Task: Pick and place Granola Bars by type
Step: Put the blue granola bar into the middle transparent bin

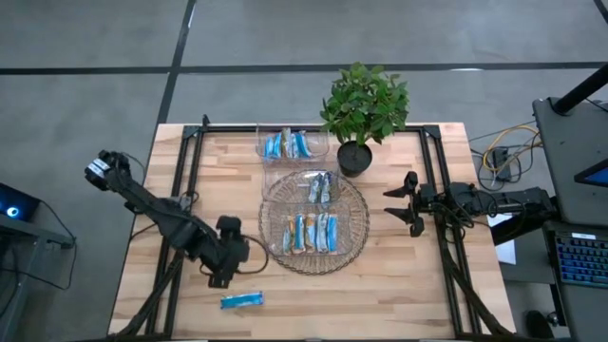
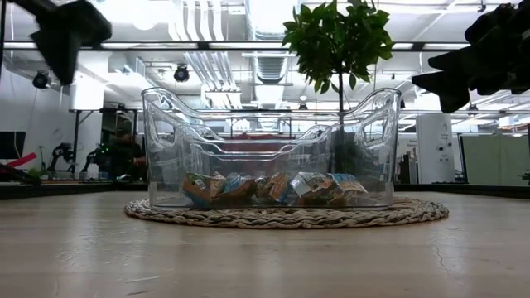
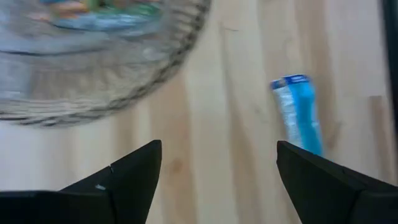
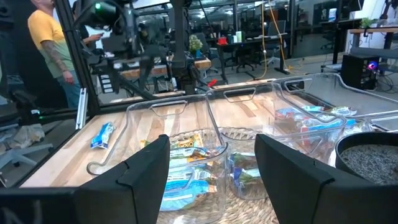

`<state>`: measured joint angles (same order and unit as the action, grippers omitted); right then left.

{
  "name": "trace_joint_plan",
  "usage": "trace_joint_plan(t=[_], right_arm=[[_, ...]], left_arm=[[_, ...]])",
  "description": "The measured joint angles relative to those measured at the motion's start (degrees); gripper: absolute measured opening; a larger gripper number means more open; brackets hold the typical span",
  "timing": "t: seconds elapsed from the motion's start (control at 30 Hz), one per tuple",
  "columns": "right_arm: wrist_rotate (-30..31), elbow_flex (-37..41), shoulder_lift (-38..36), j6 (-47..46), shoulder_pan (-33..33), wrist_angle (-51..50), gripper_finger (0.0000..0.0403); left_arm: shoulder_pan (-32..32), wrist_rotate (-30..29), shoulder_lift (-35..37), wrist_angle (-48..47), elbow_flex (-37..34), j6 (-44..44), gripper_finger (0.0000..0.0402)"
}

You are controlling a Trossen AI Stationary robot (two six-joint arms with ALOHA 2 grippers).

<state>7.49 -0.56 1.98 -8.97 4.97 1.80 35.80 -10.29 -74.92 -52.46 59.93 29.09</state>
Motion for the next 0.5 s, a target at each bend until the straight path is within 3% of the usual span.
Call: trace_joint_plan(t=[0.5], right_arm=[[0.0, 0.0, 0.0, 0.0, 0.0, 0.0, 0.0224]], left_arm=[[5.7, 6.4, -6.7, 10.4, -5.6, 9.9, 0.0296]])
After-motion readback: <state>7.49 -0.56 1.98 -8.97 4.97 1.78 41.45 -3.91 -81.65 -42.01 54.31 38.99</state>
